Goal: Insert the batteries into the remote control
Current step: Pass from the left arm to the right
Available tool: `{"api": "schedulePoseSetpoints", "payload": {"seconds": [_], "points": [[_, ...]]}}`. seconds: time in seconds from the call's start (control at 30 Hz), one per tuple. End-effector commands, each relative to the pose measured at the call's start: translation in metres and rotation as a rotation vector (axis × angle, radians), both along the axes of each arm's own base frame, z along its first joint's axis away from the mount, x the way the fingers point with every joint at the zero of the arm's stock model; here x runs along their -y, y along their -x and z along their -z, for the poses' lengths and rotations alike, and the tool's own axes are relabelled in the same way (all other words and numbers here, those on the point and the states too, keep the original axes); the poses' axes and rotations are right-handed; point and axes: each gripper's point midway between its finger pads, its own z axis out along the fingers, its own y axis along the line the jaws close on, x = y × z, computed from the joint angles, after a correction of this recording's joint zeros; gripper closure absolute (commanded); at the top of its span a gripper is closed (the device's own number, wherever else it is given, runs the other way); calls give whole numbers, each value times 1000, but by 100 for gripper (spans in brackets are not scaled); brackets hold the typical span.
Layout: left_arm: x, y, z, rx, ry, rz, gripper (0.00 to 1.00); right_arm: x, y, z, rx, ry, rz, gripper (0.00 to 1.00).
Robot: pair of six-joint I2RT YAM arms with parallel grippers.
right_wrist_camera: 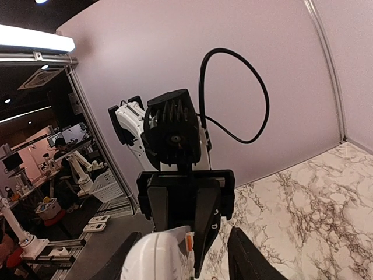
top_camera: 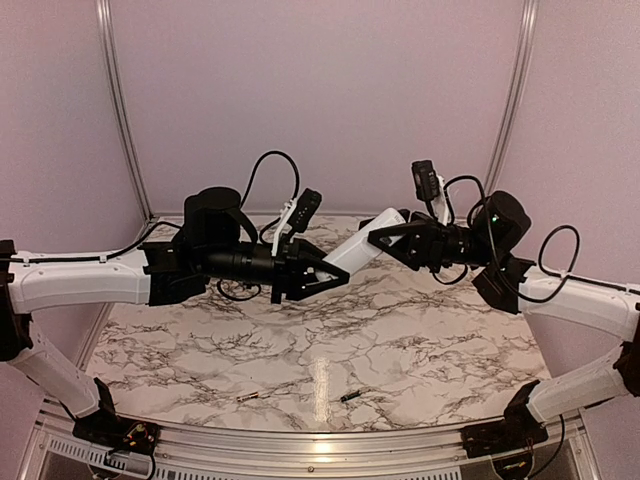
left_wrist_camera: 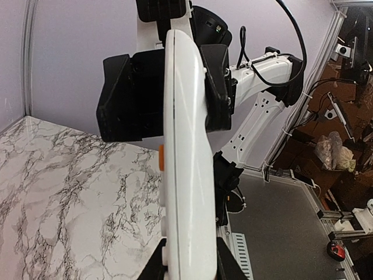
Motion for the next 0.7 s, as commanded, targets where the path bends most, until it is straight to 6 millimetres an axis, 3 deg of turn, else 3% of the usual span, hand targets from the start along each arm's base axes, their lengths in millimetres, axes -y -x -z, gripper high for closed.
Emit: {"api": "schedulePoseSetpoints", "payload": {"seconds": [0.0,0.2,0.3,0.33,0.4,0.47,0.67], "points": [[4,-2,0,-5,17,14,100,-4,-2,-17,22,-33,-5,57],[1,-8,-3,-10,34,3,100,-9,-6,-7,-7,-15,-17,90],[-3,-18,-5,-29,41,-30,99,-10,-9,-3,-24,-4,-11,100],[-4,-22,-5,-33,43,-44,91,-11,-10,-3,-26,1,-3,100],[-8,-31,-3,-50,41,-80,61,-12,-15,0,-47,17,21,100],[-12,-39,-1,-74,38,-114,45,-12,-22,3,-67,33,55,100],[-32,-61,13,-58,-23,-274,33,-3,-60,26,-200,123,216,100]]}}
